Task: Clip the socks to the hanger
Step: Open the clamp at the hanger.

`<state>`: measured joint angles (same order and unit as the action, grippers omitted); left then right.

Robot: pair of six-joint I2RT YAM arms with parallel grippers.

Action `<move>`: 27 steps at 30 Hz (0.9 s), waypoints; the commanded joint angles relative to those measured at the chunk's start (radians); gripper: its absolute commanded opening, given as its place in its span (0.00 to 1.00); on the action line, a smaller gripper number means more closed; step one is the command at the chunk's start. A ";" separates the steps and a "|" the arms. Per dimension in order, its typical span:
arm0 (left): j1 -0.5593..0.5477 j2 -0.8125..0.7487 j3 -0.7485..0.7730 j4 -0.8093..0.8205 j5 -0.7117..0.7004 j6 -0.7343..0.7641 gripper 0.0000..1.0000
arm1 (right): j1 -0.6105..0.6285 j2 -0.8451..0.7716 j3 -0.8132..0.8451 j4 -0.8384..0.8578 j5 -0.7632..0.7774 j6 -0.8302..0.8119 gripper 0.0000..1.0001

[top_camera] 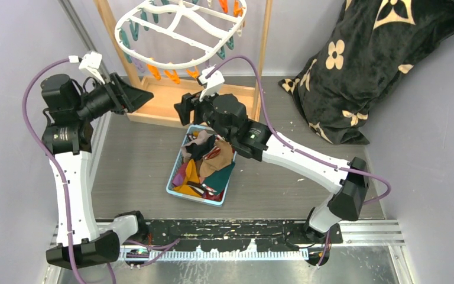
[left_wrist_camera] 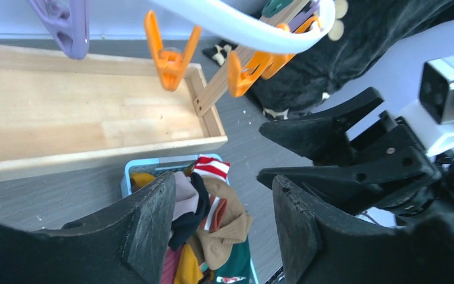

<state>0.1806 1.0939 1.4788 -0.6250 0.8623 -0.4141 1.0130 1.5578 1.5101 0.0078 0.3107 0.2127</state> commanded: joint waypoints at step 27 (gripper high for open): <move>-0.001 -0.008 -0.001 0.157 -0.054 -0.313 0.53 | -0.073 0.181 0.162 0.325 -0.063 -0.176 0.57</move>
<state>0.1806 1.1049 1.4899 -0.5308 0.8104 -0.6754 0.9352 1.7390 1.6119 0.2306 0.2565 0.0826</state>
